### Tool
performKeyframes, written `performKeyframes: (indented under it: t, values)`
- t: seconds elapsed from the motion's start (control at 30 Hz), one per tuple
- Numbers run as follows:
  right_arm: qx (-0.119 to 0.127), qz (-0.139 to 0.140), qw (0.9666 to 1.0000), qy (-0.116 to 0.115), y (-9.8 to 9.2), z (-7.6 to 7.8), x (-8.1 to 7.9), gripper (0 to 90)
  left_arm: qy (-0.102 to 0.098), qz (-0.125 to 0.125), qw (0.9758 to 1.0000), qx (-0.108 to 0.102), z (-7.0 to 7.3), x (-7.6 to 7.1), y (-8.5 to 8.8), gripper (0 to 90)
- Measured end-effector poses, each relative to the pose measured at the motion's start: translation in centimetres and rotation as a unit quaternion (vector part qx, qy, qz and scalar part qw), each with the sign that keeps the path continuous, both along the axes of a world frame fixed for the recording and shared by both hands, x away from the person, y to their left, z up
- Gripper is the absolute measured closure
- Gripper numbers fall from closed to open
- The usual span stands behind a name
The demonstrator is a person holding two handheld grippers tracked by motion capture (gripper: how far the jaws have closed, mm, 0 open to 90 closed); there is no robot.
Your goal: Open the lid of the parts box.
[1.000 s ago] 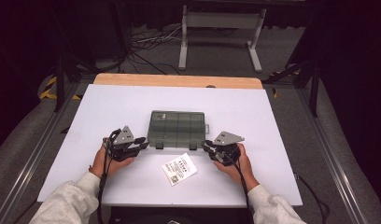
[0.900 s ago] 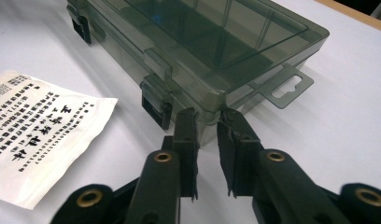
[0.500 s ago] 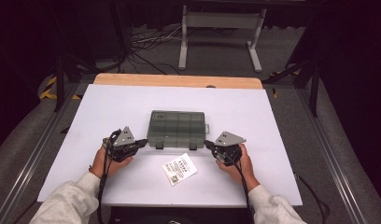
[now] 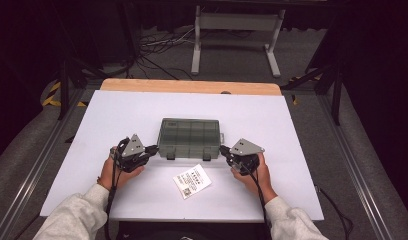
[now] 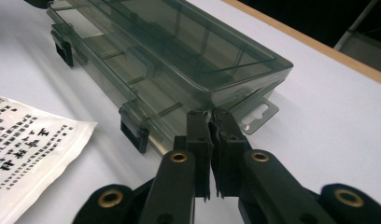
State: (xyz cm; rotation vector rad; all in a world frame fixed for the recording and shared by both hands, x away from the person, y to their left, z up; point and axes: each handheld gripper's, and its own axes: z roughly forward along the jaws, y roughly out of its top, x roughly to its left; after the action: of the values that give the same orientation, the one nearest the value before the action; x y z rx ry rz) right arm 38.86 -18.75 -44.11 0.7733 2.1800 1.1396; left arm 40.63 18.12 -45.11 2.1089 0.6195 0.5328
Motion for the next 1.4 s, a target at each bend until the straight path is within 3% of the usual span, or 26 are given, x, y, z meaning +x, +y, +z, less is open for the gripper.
performKeyframes:
  t: [0.33, 0.43, 0.5, 0.6, 0.73, 0.9, 1.03, 1.23, 1.4]
  values:
    - [0.002, -0.018, 0.9997, -0.014, 0.0, 0.5, 0.4, 69.6, -0.020, 0.019, 0.9996, -0.001, 0.4, 0.5, -0.1, 73.4]
    - [0.012, -0.015, 0.9997, -0.012, -0.2, 0.7, 0.7, 68.0, -0.020, 0.022, 0.9995, -0.007, 0.5, 0.7, -0.1, 69.6]
    - [0.020, -0.014, 0.9996, -0.017, -0.3, 1.2, 1.0, 68.4, -0.031, 0.025, 0.9992, -0.010, 0.8, 1.0, -0.3, 67.0]
    - [0.019, -0.014, 0.9995, -0.022, -0.1, 1.4, 1.1, 68.1, -0.033, 0.026, 0.9990, -0.016, 1.0, 1.2, -0.4, 65.6]
    - [0.021, -0.013, 0.9992, -0.030, -0.1, 2.1, 1.3, 63.5, -0.050, 0.033, 0.9981, -0.014, 1.6, 1.7, -0.8, 60.7]
    - [0.018, -0.016, 0.9987, -0.044, 0.0, 3.0, 1.6, 62.9, -0.060, 0.034, 0.9973, -0.024, 2.3, 2.0, -0.8, 60.8]
    - [0.013, -0.020, 0.9989, -0.041, 0.3, 3.5, 1.9, 58.3, -0.071, 0.038, 0.9966, -0.020, 2.8, 2.4, -0.9, 61.7]
    - [0.010, -0.017, 0.9979, -0.062, 0.8, 4.4, 2.2, 65.5, -0.092, 0.046, 0.9946, -0.019, 3.6, 3.2, -1.1, 62.7]
    - [0.007, -0.018, 0.9978, -0.064, 1.1, 4.9, 2.7, 69.0, -0.102, 0.044, 0.9935, -0.023, 4.4, 3.7, -1.3, 62.9]
